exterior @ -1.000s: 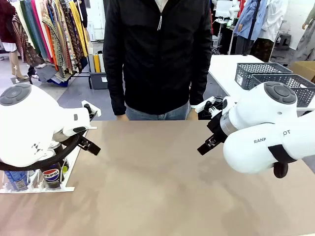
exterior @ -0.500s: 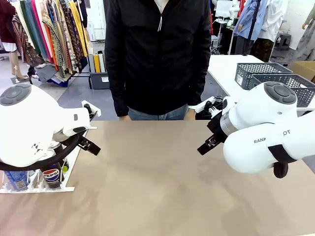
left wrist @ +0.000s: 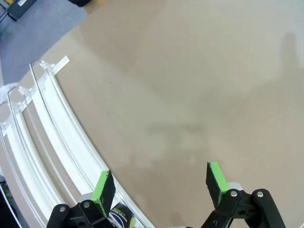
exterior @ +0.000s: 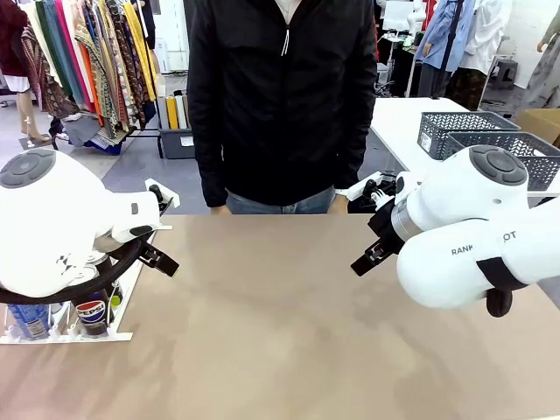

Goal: Retrieve and store the cans from the dispenser.
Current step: Pick up one can from the Automatic Can Dispenser and place it in the middle of the table.

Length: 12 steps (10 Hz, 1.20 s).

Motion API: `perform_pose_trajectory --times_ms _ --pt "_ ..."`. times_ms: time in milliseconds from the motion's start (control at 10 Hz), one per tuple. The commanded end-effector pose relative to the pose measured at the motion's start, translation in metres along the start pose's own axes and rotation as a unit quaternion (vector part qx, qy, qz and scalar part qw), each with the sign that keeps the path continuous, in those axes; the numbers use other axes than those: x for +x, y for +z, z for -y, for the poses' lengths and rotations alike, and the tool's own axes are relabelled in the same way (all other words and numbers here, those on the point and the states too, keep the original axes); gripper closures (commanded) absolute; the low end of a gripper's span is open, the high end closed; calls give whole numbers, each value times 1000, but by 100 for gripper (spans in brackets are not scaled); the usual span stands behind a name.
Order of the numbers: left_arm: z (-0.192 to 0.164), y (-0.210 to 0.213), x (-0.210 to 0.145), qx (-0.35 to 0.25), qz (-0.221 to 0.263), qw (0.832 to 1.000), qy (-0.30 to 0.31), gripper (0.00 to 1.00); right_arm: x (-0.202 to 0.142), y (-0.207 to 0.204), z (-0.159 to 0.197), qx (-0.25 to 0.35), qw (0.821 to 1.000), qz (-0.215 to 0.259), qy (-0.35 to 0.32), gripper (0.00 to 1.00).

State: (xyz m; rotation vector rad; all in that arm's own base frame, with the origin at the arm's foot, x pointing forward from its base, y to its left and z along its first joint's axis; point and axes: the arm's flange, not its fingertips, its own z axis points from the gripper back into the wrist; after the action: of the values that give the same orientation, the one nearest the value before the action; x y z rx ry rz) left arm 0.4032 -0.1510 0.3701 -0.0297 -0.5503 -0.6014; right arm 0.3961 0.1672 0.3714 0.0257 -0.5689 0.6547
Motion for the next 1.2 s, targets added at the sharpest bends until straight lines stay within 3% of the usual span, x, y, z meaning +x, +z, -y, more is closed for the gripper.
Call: perform_pose_trajectory --times_ms 0,100,300,400,600,700,800,900,1100 --pt "0 0 0 0 0 1000 0 0 0 0 0 0 1000 0 0 0" --pt "0 0 0 0 0 1000 0 0 0 0 0 0 1000 0 0 0" --pt "11 28 5 -110 -51 992 -47 0 -4 23 7 82 995 -42 -45 0" --pt "19 49 15 -165 -67 984 22 0 -3 42 10 108 984 -26 -138 0" --pt "15 94 17 -282 -83 951 90 0 -9 95 21 241 939 7 -245 0" --pt "-11 119 11 -344 -88 929 106 0 -22 126 37 321 909 39 -264 0" --pt "-60 153 -6 -395 -53 903 161 0 -44 160 60 343 889 89 -290 0" --pt "-105 184 -33 -413 8 887 208 0 -72 187 87 365 868 131 -310 0" --pt "-178 211 -94 -398 104 853 320 0 -136 217 144 360 809 230 -404 0"
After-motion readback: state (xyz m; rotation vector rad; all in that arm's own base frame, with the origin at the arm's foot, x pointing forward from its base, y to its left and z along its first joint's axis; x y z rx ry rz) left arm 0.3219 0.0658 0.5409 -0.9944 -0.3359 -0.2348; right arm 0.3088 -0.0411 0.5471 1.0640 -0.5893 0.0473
